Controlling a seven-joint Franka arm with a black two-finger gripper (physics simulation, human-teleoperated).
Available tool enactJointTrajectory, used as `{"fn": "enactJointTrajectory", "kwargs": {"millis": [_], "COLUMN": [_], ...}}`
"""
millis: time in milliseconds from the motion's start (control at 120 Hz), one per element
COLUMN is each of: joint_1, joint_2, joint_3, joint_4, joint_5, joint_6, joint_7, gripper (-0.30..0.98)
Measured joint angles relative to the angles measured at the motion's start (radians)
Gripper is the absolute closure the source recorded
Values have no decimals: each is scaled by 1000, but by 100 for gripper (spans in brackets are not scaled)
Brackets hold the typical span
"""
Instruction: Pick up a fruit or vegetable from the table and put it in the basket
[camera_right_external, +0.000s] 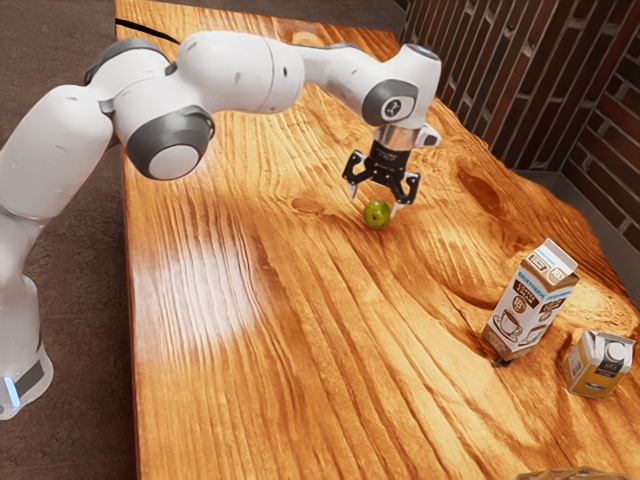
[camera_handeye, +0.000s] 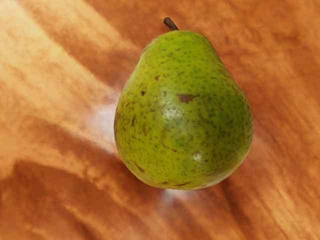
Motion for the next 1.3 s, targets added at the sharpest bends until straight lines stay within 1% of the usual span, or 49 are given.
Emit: {"fn": "enactJointTrajectory", "kwargs": {"millis": [67, 175, 333, 467, 717, 867, 1058, 1300], "joint_1": [10, 60, 83, 134, 147, 186, 192, 193], "joint_2": [10, 32, 51, 69, 82, 85, 87, 101], "joint_3": [-7, -73, -91, -138, -149, -176, -192, -194], "joint_4": [13, 44, 63, 92, 102, 103, 103, 103], "joint_5": [0, 1, 2, 2, 3, 2, 4, 5], "joint_6": [5, 10, 16, 20, 25, 26, 27, 29], "joint_7": [-1, -2, -3, -2, 0, 1, 3, 5], "gripper": [0, 0, 0, 0, 0, 0, 11, 16]}}
